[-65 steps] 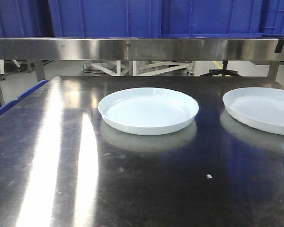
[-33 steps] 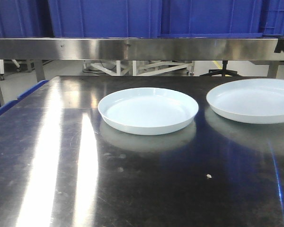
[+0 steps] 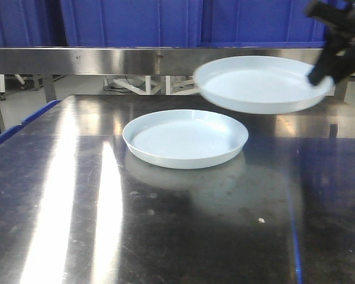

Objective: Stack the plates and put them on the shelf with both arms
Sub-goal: 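Lift the plate and lower it onto the first plate, then grip the rim of the stacked plates with the right gripper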

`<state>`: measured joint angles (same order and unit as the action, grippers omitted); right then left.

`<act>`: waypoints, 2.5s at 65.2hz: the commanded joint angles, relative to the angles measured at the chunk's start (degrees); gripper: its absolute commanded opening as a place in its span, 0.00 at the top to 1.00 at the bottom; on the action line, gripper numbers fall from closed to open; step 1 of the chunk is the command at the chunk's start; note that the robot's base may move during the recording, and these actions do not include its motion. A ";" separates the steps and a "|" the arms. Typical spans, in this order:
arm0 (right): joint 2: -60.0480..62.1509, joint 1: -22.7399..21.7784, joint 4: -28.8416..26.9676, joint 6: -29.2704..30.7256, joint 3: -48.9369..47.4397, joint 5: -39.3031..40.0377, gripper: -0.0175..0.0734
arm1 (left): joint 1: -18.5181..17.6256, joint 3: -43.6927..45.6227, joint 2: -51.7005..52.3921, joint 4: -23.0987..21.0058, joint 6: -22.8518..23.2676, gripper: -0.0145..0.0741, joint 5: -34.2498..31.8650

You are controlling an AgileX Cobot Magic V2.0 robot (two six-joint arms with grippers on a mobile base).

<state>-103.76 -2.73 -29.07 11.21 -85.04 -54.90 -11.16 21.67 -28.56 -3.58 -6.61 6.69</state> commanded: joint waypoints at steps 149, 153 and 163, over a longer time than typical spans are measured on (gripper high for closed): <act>-6.99 16.35 7.19 -7.40 -1.82 10.24 0.40 | 0.12 1.75 -0.02 -0.56 0.50 0.74 -4.86; -6.99 16.51 7.19 -7.40 -1.82 10.24 0.40 | 0.12 1.75 -0.02 -0.56 0.50 0.74 -4.86; -6.99 17.69 7.19 -7.40 -1.82 10.57 0.40 | 0.12 1.75 -0.02 -0.56 0.50 0.74 -4.86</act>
<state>-113.37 14.28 -21.12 3.71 -85.14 -45.09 -11.16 21.67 -28.56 -3.67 -6.61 6.69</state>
